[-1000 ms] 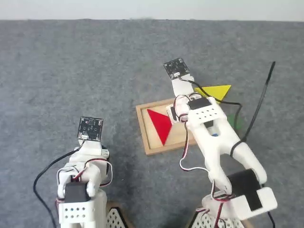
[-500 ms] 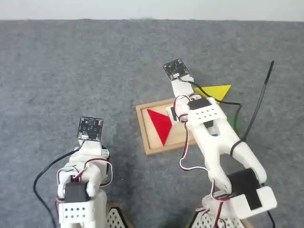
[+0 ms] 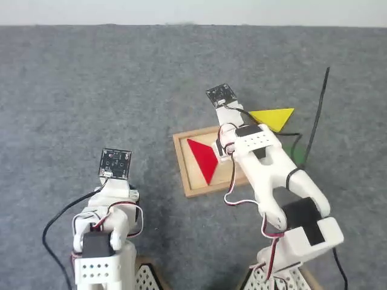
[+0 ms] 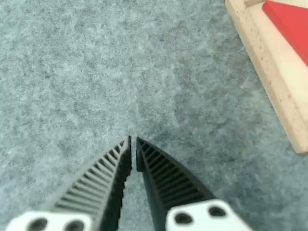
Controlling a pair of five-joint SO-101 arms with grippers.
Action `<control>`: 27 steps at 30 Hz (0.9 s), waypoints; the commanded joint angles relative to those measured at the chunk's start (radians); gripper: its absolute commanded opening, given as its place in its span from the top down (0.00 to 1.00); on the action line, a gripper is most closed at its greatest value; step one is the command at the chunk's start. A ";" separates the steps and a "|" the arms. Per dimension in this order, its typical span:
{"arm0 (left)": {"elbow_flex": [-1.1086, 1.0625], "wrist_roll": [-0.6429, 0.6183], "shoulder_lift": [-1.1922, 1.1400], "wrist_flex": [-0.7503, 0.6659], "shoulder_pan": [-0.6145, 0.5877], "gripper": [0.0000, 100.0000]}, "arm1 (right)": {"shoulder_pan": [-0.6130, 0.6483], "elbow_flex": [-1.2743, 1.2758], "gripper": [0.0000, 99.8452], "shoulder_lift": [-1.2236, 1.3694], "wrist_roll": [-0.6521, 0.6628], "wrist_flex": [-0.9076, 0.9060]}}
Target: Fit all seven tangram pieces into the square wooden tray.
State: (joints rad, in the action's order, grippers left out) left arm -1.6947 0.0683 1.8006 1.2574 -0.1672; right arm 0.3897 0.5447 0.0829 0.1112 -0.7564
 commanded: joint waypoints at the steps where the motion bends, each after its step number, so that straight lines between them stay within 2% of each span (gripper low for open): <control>1: 0.010 0.002 0.017 0.003 0.005 0.98 | -0.005 -0.066 0.99 -0.007 0.017 0.013; 16: 0.010 0.002 0.017 0.003 0.005 0.98 | 0.131 -0.063 0.99 -0.007 0.015 -0.038; 27: 0.010 0.002 0.017 0.003 0.005 0.98 | 0.133 -0.087 0.99 -0.031 0.018 -0.088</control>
State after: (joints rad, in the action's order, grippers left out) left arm -1.6947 0.0683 1.8006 1.2574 -0.1672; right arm 0.5309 0.5401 0.0829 0.1112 -0.7994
